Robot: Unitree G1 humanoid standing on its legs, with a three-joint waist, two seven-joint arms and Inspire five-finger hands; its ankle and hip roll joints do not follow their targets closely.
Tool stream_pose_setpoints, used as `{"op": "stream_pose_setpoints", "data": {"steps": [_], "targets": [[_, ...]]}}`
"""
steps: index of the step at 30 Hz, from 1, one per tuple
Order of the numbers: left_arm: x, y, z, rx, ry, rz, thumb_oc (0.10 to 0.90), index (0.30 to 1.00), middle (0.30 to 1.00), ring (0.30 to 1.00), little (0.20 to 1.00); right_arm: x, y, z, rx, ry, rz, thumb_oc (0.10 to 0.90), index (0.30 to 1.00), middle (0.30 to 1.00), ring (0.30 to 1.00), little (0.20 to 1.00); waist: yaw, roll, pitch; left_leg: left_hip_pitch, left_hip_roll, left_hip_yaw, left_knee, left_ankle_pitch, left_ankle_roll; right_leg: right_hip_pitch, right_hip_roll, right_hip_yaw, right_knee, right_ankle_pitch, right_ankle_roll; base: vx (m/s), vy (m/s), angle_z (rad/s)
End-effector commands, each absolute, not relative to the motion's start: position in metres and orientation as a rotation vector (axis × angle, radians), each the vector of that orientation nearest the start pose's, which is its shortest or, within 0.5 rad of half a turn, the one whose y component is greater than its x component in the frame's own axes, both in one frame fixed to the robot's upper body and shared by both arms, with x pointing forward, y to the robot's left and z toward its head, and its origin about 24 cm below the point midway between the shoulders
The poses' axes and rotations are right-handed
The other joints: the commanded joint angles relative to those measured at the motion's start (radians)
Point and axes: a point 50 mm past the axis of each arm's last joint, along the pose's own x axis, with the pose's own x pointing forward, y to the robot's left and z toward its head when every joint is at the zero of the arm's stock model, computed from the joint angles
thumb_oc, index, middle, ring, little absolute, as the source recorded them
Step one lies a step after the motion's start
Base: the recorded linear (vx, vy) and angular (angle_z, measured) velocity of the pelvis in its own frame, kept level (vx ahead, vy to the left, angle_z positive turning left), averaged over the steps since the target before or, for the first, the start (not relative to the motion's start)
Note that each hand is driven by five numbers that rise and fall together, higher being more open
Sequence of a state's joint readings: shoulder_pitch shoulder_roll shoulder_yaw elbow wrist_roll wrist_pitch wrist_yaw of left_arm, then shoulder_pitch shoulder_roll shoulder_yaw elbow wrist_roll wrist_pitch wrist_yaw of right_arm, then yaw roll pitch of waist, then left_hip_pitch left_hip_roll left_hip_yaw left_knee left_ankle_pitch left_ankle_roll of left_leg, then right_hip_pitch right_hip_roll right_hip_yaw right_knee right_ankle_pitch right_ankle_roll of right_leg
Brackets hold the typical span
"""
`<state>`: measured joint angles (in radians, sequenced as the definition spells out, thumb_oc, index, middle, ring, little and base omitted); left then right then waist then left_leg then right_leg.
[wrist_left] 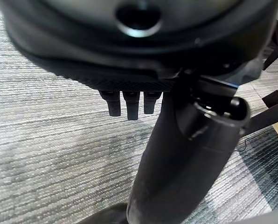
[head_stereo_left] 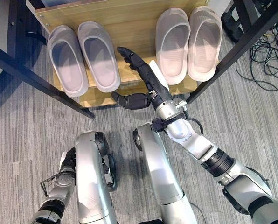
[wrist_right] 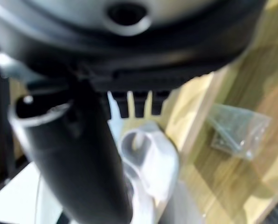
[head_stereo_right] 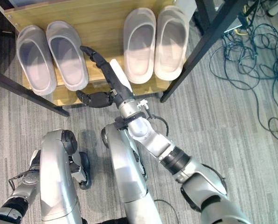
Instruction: Arrange the slippers neatly on the shoe rack.
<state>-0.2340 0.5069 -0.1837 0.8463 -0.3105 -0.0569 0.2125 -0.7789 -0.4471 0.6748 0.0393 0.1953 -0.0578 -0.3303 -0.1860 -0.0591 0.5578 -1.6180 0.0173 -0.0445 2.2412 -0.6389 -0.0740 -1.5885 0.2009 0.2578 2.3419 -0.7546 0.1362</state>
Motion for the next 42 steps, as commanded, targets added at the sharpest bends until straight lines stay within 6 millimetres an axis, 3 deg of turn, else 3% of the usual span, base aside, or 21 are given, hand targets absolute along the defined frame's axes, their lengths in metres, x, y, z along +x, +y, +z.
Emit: {"op": "stream_pose_setpoints", "data": {"steps": [1, 9, 16, 26, 42], "targets": [[0.237, 0.300, -0.044, 0.387, 0.520, 0.391, 0.800, 0.900, 0.900, 0.900, 0.900, 0.268, -0.045, 0.265, -0.248, -1.005, 0.461, 0.800, 0.900, 0.900, 0.900, 0.900, 0.063, -0.034, -0.038, 0.048, -0.052, 0.008, 0.129, 0.027, 0.025, 0.019, -0.006, 0.015, -0.013, 0.473, -0.148, 0.00, 0.000, 0.00], [0.235, 0.298, -0.047, 0.378, 0.522, 0.395, 0.800, 0.900, 0.900, 0.900, 0.900, 0.268, -0.053, 0.264, -0.318, -1.048, 0.385, 0.800, 0.900, 0.900, 0.900, 0.900, 0.055, -0.034, -0.038, 0.048, -0.054, 0.017, 0.128, 0.023, 0.027, 0.019, -0.001, 0.022, -0.014, 0.469, -0.149, 0.00, 0.000, 0.00], [0.235, 0.295, -0.045, 0.378, 0.507, 0.390, 0.800, 0.900, 0.900, 0.900, 0.900, 0.286, -0.057, 0.259, -0.383, -1.012, 0.280, 0.800, 0.900, 0.900, 0.900, 0.900, 0.061, -0.020, -0.038, 0.048, -0.056, 0.017, 0.124, 0.024, 0.028, 0.019, 0.000, 0.026, -0.013, 0.468, -0.148, 0.00, 0.000, 0.00], [0.238, 0.295, -0.042, 0.381, 0.491, 0.388, 0.800, 0.900, 0.900, 0.900, 0.900, 0.315, -0.052, 0.250, -0.479, -0.933, 0.201, 0.800, 0.900, 0.900, 0.900, 0.900, 0.077, -0.004, -0.038, 0.048, -0.060, 0.008, 0.126, 0.018, 0.024, 0.019, 0.000, 0.028, -0.010, 0.470, -0.150, 0.00, 0.000, 0.00], [0.240, 0.297, -0.039, 0.395, 0.482, 0.383, 0.800, 0.900, 0.900, 0.900, 0.900, 0.334, -0.040, 0.252, -0.512, -0.883, 0.177, 0.800, 0.900, 0.900, 0.900, 0.900, 0.100, 0.012, -0.038, 0.048, -0.058, -0.006, 0.136, 0.010, 0.019, 0.020, -0.001, 0.024, -0.005, 0.478, -0.150, 0.00, 0.000, 0.00]]}}
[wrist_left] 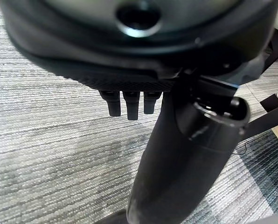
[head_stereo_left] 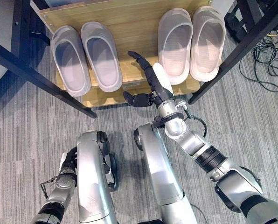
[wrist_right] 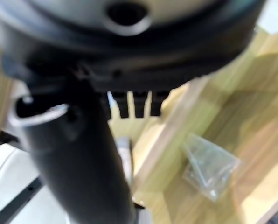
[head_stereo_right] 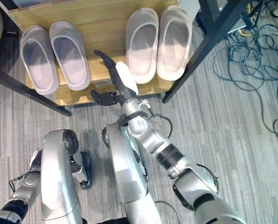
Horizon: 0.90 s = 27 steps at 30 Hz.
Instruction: Arrange the slippers neatly on the shoe rack.
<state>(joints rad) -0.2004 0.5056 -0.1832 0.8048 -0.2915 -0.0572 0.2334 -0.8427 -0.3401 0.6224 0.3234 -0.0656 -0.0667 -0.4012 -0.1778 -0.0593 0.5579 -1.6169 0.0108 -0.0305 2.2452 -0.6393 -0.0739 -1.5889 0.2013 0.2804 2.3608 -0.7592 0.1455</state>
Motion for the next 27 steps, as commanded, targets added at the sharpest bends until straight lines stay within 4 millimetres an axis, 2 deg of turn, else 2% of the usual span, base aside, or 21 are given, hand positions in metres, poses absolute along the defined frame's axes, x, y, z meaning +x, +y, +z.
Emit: {"op": "stream_pose_setpoints", "data": {"steps": [1, 10, 27], "targets": [[0.241, 0.296, -0.039, 0.395, 0.482, 0.382, 0.800, 0.900, 0.900, 0.900, 0.900, 0.334, -0.039, 0.253, -0.514, -0.883, 0.179, 0.800, 0.900, 0.900, 0.900, 0.900, 0.092, 0.012, -0.038, 0.047, -0.052, -0.021, 0.133, 0.011, 0.018, 0.020, -0.001, 0.001, -0.024, 0.483, -0.160, 0.00, 0.000, 0.00], [0.244, 0.296, -0.039, 0.397, 0.484, 0.381, 0.800, 0.900, 0.900, 0.900, 0.900, 0.341, -0.018, 0.263, -0.509, -0.876, 0.209, 0.800, 0.900, 0.900, 0.900, 0.900, 0.107, 0.023, -0.038, 0.047, -0.053, -0.027, 0.142, 0.008, 0.016, 0.020, -0.005, -0.004, -0.019, 0.484, -0.162, 0.00, 0.000, 0.00], [0.245, 0.298, -0.038, 0.398, 0.481, 0.378, 0.800, 0.900, 0.900, 0.900, 0.900, 0.351, -0.003, 0.271, -0.505, -0.840, 0.216, 0.800, 0.900, 0.900, 0.900, 0.900, 0.130, 0.040, -0.038, 0.047, -0.053, -0.032, 0.148, 0.004, 0.015, 0.020, -0.009, -0.010, -0.014, 0.485, -0.163, 0.00, 0.000, 0.00]]}}
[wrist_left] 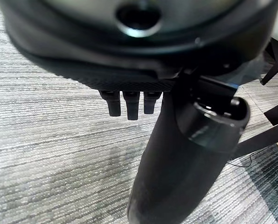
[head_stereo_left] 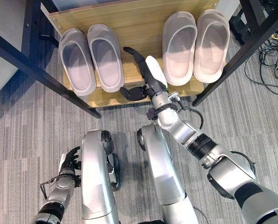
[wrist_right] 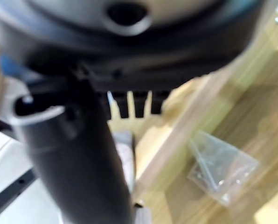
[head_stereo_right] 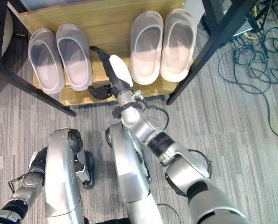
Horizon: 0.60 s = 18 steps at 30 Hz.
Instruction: Arrange the slippers neatly on the shoe rack.
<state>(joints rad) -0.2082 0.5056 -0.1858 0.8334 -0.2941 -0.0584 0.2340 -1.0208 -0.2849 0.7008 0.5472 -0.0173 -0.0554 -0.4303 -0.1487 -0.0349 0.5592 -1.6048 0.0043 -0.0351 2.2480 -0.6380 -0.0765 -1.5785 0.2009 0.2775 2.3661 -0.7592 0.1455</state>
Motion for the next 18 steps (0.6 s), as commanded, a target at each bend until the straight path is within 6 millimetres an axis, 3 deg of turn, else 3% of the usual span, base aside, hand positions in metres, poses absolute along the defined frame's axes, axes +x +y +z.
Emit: {"op": "stream_pose_setpoints", "data": {"steps": [1, 11, 18], "targets": [[0.245, 0.298, -0.038, 0.397, 0.479, 0.379, 0.800, 0.900, 0.900, 0.900, 0.900, 0.350, -0.002, 0.273, -0.506, -0.844, 0.216, 0.800, 0.900, 0.900, 0.900, 0.900, 0.103, 0.016, -0.039, 0.035, -0.046, -0.027, 0.145, 0.002, 0.017, 0.010, -0.008, -0.007, -0.019, 0.486, -0.163, 0.00, 0.000, 0.00], [0.246, 0.299, -0.037, 0.395, 0.476, 0.383, 0.800, 0.900, 0.900, 0.900, 0.900, 0.347, 0.004, 0.282, -0.471, -0.861, 0.233, 0.800, 0.900, 0.900, 0.900, 0.900, 0.108, 0.022, -0.039, 0.035, -0.047, -0.026, 0.148, 0.003, 0.017, 0.012, -0.007, -0.005, -0.013, 0.486, -0.164, 0.00, 0.000, 0.00], [0.245, 0.300, -0.037, 0.386, 0.483, 0.387, 0.800, 0.900, 0.900, 0.900, 0.900, 0.335, 0.005, 0.282, -0.443, -0.899, 0.287, 0.800, 0.900, 0.900, 0.900, 0.900, 0.099, 0.011, -0.039, 0.035, -0.044, -0.025, 0.149, 0.005, 0.017, 0.013, -0.007, -0.003, -0.011, 0.487, -0.163, 0.00, 0.000, 0.00]]}}
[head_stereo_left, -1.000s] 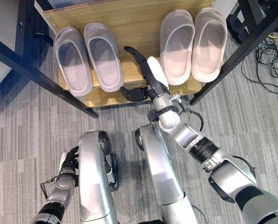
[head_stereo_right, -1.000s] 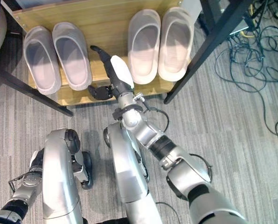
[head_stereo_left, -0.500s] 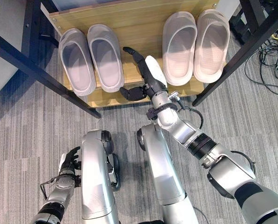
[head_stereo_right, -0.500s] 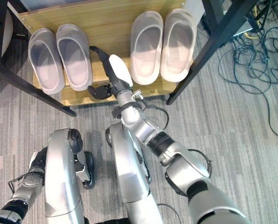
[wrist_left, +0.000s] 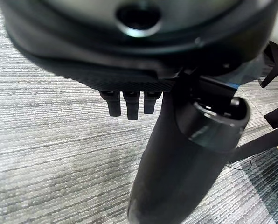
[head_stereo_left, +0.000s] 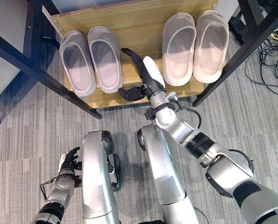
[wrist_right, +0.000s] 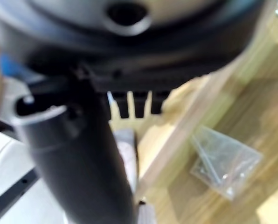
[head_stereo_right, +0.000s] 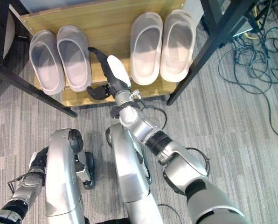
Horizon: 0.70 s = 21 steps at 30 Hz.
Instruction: Arrange the slippers neatly on the shoe rack.
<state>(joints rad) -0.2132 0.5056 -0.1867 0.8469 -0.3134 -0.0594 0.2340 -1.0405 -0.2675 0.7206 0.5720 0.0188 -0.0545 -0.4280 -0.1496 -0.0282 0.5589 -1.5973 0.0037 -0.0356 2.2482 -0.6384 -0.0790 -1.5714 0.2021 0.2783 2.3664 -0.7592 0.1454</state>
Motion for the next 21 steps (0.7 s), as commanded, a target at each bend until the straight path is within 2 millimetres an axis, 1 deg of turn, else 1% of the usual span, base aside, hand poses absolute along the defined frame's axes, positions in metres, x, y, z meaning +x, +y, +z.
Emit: {"op": "stream_pose_setpoints", "data": {"steps": [1, 2, 12, 16, 19, 21], "targets": [[0.245, 0.300, -0.037, 0.383, 0.481, 0.392, 0.800, 0.900, 0.900, 0.900, 0.900, 0.332, 0.004, 0.282, -0.442, -0.912, 0.292, 0.800, 0.900, 0.900, 0.900, 0.900, 0.097, 0.000, -0.039, 0.027, -0.043, -0.026, 0.150, 0.007, 0.019, 0.005, -0.008, -0.005, -0.012, 0.488, -0.163, 0.00, 0.000, 0.00], [0.246, 0.300, -0.038, 0.383, 0.482, 0.391, 0.800, 0.900, 0.900, 0.900, 0.900, 0.332, 0.004, 0.281, -0.442, -0.909, 0.294, 0.800, 0.900, 0.900, 0.900, 0.900, 0.097, -0.001, -0.039, 0.027, -0.044, -0.027, 0.151, 0.009, 0.018, 0.004, -0.008, -0.005, -0.011, 0.487, -0.163, 0.00, 0.000, 0.00], [0.243, 0.301, -0.039, 0.365, 0.492, 0.407, 0.800, 0.900, 0.900, 0.900, 0.900, 0.325, -0.014, 0.263, -0.472, -0.907, 0.307, 0.800, 0.900, 0.900, 0.900, 0.900, 0.072, -0.022, -0.039, 0.027, -0.045, -0.030, 0.150, 0.023, 0.016, 0.003, -0.014, -0.005, -0.018, 0.487, -0.160, 0.00, 0.000, 0.00], [0.244, 0.300, -0.040, 0.367, 0.491, 0.406, 0.800, 0.900, 0.900, 0.900, 0.900, 0.322, -0.019, 0.259, -0.486, -0.913, 0.309, 0.800, 0.900, 0.900, 0.900, 0.900, 0.065, -0.030, -0.039, 0.027, -0.047, -0.030, 0.149, 0.026, 0.016, 0.002, -0.014, -0.006, -0.024, 0.488, -0.159, -0.02, -0.006, 0.00], [0.245, 0.299, -0.039, 0.369, 0.488, 0.404, 0.800, 0.900, 0.900, 0.900, 0.900, 0.322, -0.020, 0.256, -0.493, -0.904, 0.317, 0.800, 0.900, 0.900, 0.900, 0.900, 0.063, -0.030, -0.039, 0.027, -0.047, -0.032, 0.149, 0.028, 0.017, 0.002, -0.014, -0.007, -0.026, 0.486, -0.158, 0.00, 0.000, 0.00], [0.245, 0.299, -0.039, 0.366, 0.486, 0.406, 0.800, 0.900, 0.900, 0.900, 0.900, 0.320, -0.022, 0.257, -0.487, -0.914, 0.316, 0.800, 0.900, 0.900, 0.900, 0.900, 0.061, -0.031, -0.039, 0.027, -0.046, -0.032, 0.144, 0.030, 0.016, 0.002, -0.015, -0.007, -0.030, 0.486, -0.157, -0.02, -0.008, 0.00]]}}
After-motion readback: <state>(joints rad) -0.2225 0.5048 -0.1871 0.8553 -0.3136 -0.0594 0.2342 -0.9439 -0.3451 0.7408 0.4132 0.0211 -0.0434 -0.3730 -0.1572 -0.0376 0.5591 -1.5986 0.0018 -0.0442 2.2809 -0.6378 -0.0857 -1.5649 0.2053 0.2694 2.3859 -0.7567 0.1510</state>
